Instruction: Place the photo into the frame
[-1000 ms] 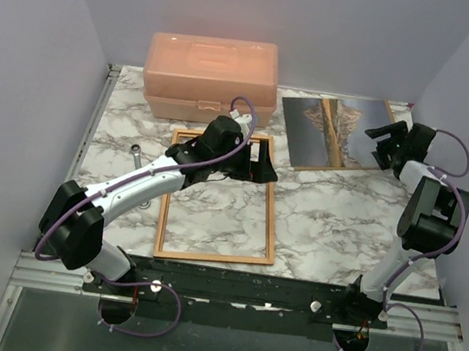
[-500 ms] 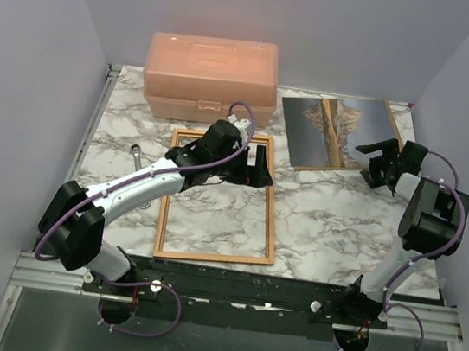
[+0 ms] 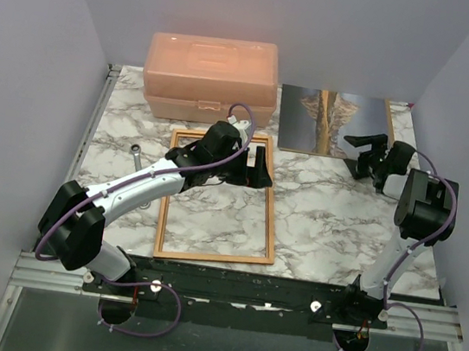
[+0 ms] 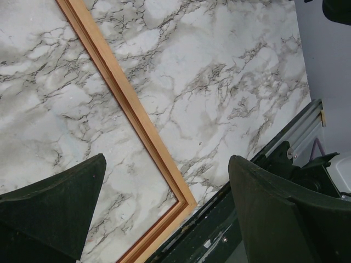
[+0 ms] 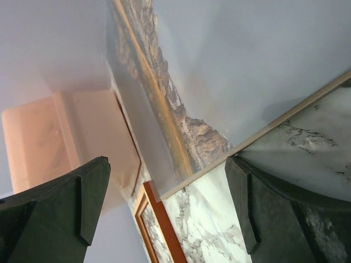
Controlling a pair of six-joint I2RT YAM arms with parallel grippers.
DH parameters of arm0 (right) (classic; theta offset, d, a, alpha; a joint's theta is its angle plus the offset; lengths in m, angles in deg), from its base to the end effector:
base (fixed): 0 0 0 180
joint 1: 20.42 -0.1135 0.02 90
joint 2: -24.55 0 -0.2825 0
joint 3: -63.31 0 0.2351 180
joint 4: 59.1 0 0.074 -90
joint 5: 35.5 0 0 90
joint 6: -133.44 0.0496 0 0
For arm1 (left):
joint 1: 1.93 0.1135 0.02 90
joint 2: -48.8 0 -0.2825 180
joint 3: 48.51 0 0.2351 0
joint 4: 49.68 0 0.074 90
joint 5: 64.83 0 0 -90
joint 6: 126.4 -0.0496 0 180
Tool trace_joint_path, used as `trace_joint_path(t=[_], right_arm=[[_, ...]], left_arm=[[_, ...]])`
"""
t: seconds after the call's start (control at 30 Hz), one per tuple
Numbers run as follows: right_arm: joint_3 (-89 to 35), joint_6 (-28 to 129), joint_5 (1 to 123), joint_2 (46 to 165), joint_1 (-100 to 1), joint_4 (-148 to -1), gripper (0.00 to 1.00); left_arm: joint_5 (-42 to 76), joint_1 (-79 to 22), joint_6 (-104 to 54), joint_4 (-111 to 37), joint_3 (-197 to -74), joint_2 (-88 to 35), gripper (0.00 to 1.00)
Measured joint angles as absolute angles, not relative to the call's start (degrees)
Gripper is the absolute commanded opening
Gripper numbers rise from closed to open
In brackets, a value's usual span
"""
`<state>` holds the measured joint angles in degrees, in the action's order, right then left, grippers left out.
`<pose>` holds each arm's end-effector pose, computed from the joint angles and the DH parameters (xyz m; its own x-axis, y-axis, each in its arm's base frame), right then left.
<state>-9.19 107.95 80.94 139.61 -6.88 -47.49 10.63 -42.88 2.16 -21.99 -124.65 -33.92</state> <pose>0.4080 -0.0755 0.1495 -0.3611 0.9183 -0.1624 0.3818 0.3044 0.8727 0.2325 -0.2182 0.2981 -0.8257 -0.0824 -0.5581 0.3535 0.6954 -0.6257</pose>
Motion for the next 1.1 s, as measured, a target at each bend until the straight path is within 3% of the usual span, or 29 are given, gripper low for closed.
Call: trace_joint_path(t=[0.67,0.8,1.1], right_arm=[[-1.1,111.98,83.1,138.85,-6.86,-27.4,0.9],[-4.49,106.47,79.78,138.28,-6.91,-37.41,0.9],[-20.71,92.06,57.9,132.88,-6.75,-68.25,1.0]], left_arm=[[11.09,-42.88,2.14,-21.97,-124.65,-33.92,0.96],[11.28,-42.88,2.1,-21.97,-124.65,-33.92,0.96],[13.56,-42.9,0.9,-21.07,-124.65,-34.07,0.96]])
